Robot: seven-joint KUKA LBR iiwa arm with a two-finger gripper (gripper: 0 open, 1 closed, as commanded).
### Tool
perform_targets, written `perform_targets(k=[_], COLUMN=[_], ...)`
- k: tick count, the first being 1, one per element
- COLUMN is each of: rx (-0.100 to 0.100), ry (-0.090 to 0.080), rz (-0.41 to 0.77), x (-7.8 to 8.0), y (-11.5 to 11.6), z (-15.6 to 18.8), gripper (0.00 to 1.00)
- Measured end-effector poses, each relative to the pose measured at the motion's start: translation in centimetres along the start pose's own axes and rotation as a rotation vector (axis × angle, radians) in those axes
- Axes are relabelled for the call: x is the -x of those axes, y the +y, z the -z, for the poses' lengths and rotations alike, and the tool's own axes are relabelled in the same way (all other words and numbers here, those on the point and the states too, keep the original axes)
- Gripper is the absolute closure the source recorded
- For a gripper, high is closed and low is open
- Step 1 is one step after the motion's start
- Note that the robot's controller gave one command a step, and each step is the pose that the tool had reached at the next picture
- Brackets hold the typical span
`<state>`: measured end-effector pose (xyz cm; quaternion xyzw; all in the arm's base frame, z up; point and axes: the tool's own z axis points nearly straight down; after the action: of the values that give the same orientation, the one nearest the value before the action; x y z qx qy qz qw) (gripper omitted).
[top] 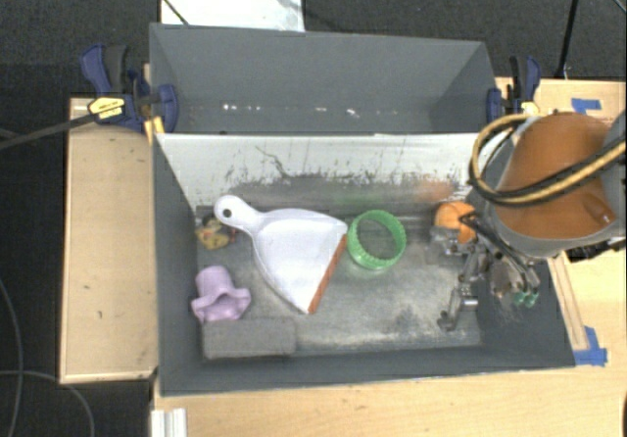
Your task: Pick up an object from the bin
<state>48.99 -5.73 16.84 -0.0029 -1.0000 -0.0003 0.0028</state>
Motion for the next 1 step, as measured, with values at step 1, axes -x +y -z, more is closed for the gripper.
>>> perform_targets(k=[1], rx=[-0.001], ry=[-0.008], rz=[0.003], x=[0.19], y=[0.02], z=[0.41], gripper=[0.0])
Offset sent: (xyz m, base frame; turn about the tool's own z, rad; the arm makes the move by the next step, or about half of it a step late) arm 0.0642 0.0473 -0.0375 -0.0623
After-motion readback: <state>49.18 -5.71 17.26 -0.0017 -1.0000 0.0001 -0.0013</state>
